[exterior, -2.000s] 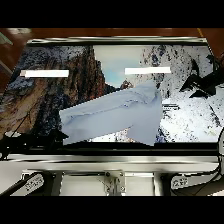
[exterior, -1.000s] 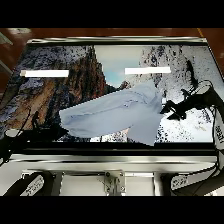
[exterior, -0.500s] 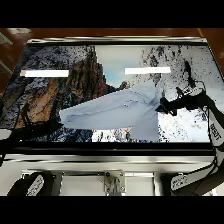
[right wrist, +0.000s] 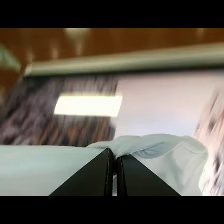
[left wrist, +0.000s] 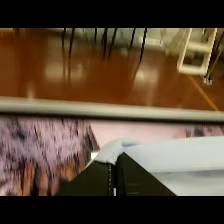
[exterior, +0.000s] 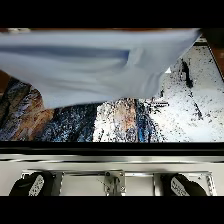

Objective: Fold the shirts.

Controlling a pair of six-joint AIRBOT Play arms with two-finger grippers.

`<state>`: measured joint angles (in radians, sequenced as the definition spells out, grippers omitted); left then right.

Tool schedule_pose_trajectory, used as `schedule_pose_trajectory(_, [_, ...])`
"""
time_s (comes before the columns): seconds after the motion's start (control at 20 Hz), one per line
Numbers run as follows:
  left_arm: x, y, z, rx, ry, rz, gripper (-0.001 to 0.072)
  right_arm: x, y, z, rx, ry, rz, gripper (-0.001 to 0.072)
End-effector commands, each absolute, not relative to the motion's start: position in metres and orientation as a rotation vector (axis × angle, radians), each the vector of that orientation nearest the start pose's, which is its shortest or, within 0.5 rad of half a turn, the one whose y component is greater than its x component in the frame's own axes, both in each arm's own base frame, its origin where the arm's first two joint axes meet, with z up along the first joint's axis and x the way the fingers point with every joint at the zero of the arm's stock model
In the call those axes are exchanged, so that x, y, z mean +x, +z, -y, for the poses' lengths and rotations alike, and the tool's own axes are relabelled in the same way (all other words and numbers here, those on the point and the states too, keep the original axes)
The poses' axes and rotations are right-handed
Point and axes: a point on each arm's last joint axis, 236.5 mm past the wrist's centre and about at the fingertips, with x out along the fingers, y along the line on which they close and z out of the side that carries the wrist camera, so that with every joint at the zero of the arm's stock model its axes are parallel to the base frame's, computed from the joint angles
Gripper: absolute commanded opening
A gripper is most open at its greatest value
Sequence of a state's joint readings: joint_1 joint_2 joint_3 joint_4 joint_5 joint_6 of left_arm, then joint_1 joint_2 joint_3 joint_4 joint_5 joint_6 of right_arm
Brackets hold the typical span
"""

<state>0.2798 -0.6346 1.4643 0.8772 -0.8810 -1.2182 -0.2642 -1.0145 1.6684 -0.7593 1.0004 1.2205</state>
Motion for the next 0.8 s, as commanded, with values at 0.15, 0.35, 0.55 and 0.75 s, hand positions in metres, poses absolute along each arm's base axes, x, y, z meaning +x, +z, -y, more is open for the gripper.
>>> schedule_pose_trajectory(0.15, [0.150, 0.545, 0.072, 0.055, -0.211, 0.214, 0.0038, 0.189, 0.535, -0.030, 0.081, 0.086, 0.167, 0.0050])
schedule_pose_trajectory(0.35, [0.150, 0.487, 0.046, 0.067, -0.093, -0.026, 0.0038, 0.154, 0.487, -0.034, 0.027, 0.048, -0.012, 0.0051])
schedule_pose_trajectory(0.55, [0.156, 0.475, 0.045, 0.064, -0.099, -0.084, 0.0039, 0.151, 0.478, -0.031, 0.013, 0.034, -0.046, 0.0050])
schedule_pose_trajectory(0.75, [0.188, 0.417, 0.033, 0.039, -0.102, -0.297, 0.0038, 0.181, 0.413, -0.025, 0.017, 0.056, -0.353, 0.0049])
